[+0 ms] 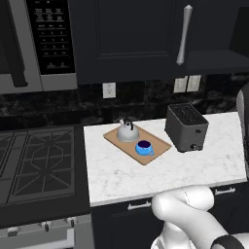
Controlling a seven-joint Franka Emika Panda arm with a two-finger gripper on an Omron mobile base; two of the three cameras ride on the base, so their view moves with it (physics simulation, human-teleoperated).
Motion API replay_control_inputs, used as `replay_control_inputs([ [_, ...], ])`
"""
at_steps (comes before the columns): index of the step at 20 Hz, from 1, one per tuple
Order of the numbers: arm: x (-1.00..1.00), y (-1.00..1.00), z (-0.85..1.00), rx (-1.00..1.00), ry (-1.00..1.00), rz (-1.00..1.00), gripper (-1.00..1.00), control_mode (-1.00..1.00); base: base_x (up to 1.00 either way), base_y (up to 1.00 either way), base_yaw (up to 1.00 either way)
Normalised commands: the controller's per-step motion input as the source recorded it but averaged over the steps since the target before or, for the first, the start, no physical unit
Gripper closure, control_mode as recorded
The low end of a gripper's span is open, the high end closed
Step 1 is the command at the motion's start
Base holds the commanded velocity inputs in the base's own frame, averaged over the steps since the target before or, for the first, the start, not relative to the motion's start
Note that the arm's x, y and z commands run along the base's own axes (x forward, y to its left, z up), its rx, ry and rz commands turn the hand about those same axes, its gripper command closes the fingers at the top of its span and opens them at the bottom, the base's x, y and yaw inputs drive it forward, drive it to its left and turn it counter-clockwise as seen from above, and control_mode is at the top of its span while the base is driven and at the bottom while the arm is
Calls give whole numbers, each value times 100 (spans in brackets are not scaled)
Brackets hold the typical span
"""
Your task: Pick the kettle from the counter and place it on the tray. Then pick the mug from the cabinet and place it on the tray. Then close the cabinet doors.
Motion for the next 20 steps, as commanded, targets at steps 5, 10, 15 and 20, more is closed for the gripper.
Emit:
replay_control_inputs([
  [5, -4, -100, -5, 6, 0, -13, -100, -100, 0, 0, 0],
  [10, -19, -88, -5, 2, -1, -11, -100, -100, 0, 0, 0],
  [15, -40, -54, -1, -10, -20, -16, -100, -100, 0, 0, 0],
  [20, -64, -36, 0, -22, -28, -15, -100, -100, 0, 0, 0],
])
